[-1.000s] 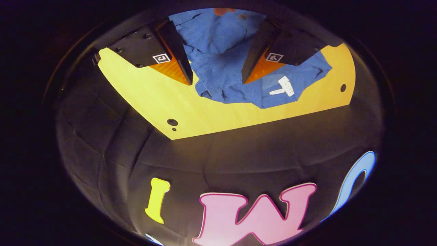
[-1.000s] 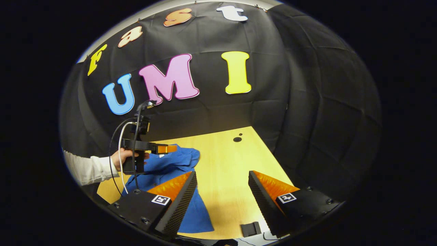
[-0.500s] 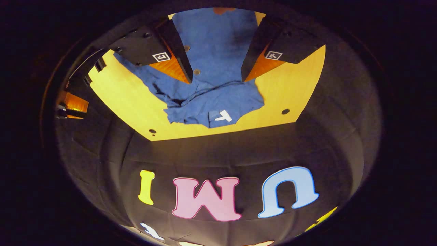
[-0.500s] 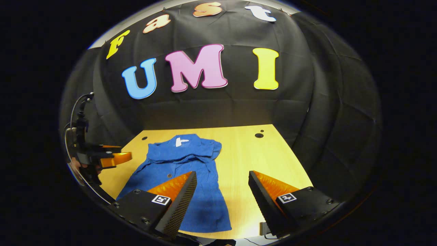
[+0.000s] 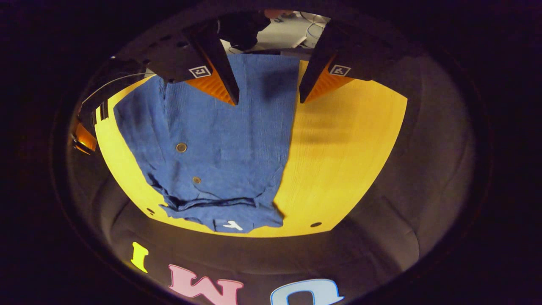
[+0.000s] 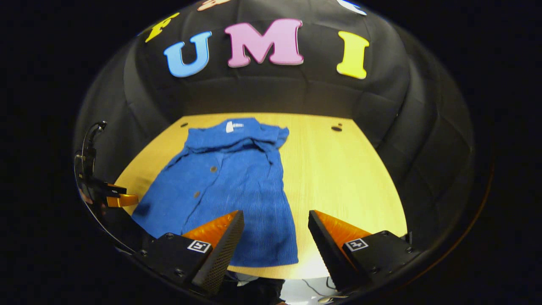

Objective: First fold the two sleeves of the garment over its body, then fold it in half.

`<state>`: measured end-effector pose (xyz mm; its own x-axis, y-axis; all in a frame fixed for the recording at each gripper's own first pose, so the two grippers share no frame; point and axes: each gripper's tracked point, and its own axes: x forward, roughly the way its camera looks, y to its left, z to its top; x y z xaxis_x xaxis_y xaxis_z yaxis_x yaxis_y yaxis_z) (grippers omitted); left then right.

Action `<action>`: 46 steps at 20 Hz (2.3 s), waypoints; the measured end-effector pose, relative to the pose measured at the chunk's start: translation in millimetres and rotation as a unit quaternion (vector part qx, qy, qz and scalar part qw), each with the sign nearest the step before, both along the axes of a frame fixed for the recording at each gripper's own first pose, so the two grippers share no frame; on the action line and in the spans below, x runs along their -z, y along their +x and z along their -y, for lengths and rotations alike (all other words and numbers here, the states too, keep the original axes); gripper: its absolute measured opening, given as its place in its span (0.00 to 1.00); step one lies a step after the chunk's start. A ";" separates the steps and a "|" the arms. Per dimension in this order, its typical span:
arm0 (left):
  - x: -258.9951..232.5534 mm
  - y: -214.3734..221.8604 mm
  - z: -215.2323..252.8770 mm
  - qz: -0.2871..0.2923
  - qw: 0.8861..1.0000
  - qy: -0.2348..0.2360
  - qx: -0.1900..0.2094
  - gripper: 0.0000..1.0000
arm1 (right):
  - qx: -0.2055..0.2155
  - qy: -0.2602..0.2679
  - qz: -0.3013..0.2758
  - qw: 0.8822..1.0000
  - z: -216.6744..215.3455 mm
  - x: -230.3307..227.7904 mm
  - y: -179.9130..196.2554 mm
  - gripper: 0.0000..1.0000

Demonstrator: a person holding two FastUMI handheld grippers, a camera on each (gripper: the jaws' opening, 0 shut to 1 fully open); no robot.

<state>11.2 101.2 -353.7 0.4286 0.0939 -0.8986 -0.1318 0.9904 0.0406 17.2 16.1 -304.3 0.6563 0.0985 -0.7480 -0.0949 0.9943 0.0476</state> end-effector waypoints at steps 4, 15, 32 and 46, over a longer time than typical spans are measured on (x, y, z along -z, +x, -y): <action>25.4 -16.2 -8.4 -0.070 0.997 -0.005 -0.023 0.83 | 0.016 -0.003 -0.091 0.996 6.5 42.9 -19.4 0.99; 52.2 -21.5 -7.1 -0.153 0.987 -0.040 -0.039 0.83 | 0.017 -0.029 -0.206 0.978 23.5 87.2 -31.2 0.99; 53.2 -12.8 11.8 -0.154 0.987 -0.053 0.013 0.37 | 0.007 -0.008 -0.280 0.960 -15.3 114.4 -37.3 0.35; -24.2 13.3 16.7 -0.050 0.991 -0.118 0.045 0.00 | 0.009 0.062 -0.167 0.984 -48.1 24.7 10.1 0.05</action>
